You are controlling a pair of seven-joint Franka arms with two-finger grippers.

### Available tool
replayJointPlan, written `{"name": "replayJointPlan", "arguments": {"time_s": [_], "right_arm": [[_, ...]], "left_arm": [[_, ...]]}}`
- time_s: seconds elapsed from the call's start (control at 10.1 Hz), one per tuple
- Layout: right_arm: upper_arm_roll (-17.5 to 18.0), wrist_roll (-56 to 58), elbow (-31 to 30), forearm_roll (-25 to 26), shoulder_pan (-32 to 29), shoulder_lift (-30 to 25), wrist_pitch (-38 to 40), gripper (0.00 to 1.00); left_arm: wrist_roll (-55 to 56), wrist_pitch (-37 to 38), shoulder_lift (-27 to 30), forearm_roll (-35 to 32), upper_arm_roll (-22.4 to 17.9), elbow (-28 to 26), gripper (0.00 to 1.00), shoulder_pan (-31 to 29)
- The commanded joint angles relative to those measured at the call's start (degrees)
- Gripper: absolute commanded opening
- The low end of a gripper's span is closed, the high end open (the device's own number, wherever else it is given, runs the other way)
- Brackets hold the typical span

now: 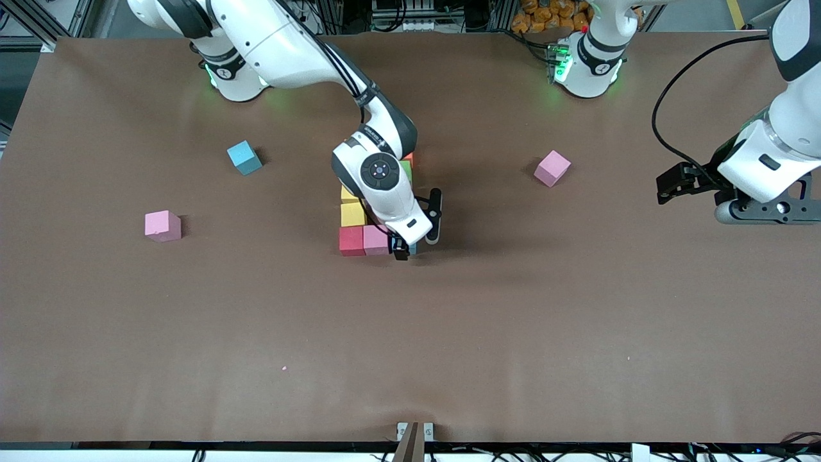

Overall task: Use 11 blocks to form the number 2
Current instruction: 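Lower the blue cube beside the pink cube and open the right gripper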

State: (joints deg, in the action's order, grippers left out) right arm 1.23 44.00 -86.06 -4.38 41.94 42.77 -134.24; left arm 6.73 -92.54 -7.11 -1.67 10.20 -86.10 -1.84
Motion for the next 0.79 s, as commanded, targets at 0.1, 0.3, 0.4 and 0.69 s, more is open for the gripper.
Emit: {"name": "replayJointPlan", "arguments": {"time_s": [0.1,0.3,0.4,0.69], "right_arm": [[0.1,-7.2,-4.3,-1.8,0.7,-8.4,6.2,1.00],[0.1,-15.1,-11.1,-0.6,-0.1,-18.0,8.6,1.00],[0.2,-18.6,-14.1,-0.5,-2.1,-22.8,9.3,1.00],[0.2,-22.7,-14.7,-0.7,-11.0,-31.1,18.1,1.00]], "left_arm": [[-1.3,0.1,0.0,0.7,0.2,0.6,1.00,-0.5],[-1.3,0.1,0.0,0.7,0.2,0.6,1.00,-0.5],[-1.3,0.1,0.0,0.7,0.1,0.6,1.00,-0.5],[-1.3,0.1,0.0,0.7,0.1,0.7,1.00,-0.5]]}}
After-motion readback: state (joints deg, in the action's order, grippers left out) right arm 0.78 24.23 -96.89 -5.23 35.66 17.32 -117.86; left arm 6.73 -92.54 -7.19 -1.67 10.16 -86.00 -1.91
